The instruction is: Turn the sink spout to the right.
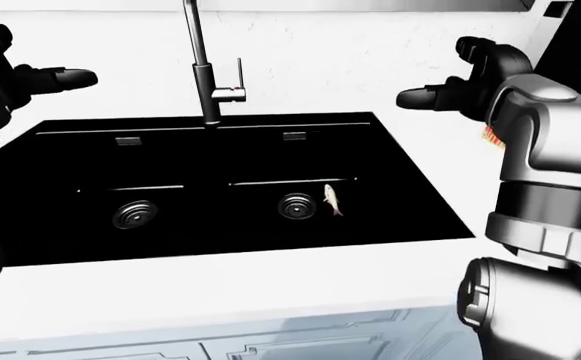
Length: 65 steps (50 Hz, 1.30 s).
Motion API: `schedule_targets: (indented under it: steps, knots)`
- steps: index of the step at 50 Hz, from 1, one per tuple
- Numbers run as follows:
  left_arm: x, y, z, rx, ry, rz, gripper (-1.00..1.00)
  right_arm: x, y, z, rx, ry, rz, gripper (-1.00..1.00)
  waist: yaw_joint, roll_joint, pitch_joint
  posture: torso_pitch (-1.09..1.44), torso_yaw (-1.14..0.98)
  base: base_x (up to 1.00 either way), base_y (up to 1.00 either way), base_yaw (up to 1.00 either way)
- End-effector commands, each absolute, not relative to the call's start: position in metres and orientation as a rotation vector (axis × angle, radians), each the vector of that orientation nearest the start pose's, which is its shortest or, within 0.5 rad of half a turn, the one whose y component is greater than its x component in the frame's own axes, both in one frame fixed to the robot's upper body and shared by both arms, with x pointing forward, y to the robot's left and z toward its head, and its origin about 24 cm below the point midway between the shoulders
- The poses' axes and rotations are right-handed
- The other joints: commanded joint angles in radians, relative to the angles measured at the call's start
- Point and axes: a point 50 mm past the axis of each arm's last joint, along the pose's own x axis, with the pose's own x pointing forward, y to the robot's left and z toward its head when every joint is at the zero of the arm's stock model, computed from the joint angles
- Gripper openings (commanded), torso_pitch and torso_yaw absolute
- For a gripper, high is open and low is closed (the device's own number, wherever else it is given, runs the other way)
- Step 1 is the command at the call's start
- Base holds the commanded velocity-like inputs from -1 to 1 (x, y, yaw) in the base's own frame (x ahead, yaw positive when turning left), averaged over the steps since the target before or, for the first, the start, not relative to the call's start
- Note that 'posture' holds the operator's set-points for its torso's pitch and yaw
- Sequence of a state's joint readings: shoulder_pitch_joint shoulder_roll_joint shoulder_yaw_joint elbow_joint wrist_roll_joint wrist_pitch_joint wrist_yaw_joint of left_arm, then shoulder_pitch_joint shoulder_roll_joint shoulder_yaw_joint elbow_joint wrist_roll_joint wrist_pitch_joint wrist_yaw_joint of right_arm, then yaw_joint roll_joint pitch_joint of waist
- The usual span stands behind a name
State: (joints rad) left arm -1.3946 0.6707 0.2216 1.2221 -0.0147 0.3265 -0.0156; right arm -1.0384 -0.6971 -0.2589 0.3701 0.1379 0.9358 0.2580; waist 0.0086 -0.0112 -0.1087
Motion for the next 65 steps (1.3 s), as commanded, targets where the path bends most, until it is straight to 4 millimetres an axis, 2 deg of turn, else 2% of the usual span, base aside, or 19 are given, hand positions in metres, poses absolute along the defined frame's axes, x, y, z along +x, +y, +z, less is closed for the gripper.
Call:
schedule_targets:
  steps: [1,14,27,29,30,35,51,59,65]
  knots:
    - [0.393,0.307,0.311,0.088,-0.064,0.396,1.00,0.346,-0.295,0.306,-0.114,0.041,-0.155,1.00,-0.001,0.002,-0.030,-0.24,0.00,0.00,0.00,0.00]
    - [0.394,0.305,0.309,0.093,-0.056,0.391,1.00,0.344,-0.295,0.304,-0.113,0.040,-0.153,1.00,-0.005,0.005,-0.122,-0.33,0.00,0.00,0.00,0.00]
    - [0.395,0.303,0.309,0.085,-0.069,0.379,1.00,0.341,-0.293,0.309,-0.116,0.031,-0.150,1.00,-0.011,0.005,-0.178,-0.41,0.00,0.00,0.00,0.00]
    - [0.396,0.301,0.309,0.085,-0.075,0.390,1.00,0.341,-0.292,0.309,-0.116,0.030,-0.149,1.00,-0.011,0.004,-0.181,-0.41,0.00,0.00,0.00,0.00]
    - [0.397,0.298,0.308,0.145,-0.077,0.416,1.00,0.341,-0.291,0.310,-0.119,0.029,-0.148,1.00,-0.010,0.003,-0.182,-0.41,0.00,0.00,0.00,0.00]
    - [0.404,0.281,0.314,0.099,-0.066,0.381,1.00,0.342,-0.289,0.315,-0.126,0.022,-0.141,1.00,-0.008,-0.001,-0.183,-0.41,0.00,0.00,0.00,0.00]
    - [0.419,0.245,0.283,0.053,0.063,0.368,1.00,0.339,-0.293,0.318,-0.125,0.017,-0.145,1.00,-0.003,-0.007,-0.174,-0.41,0.00,0.00,0.00,0.00]
    - [0.422,0.226,0.296,0.071,0.047,0.345,1.00,0.338,-0.293,0.320,-0.128,0.014,-0.149,1.00,-0.002,-0.013,-0.173,-0.41,0.00,0.00,0.00,0.00]
    - [0.424,0.214,0.294,0.082,0.049,0.323,1.00,0.339,-0.293,0.319,-0.129,0.017,-0.148,1.00,-0.002,-0.014,-0.175,-0.41,0.00,0.00,0.00,0.00]
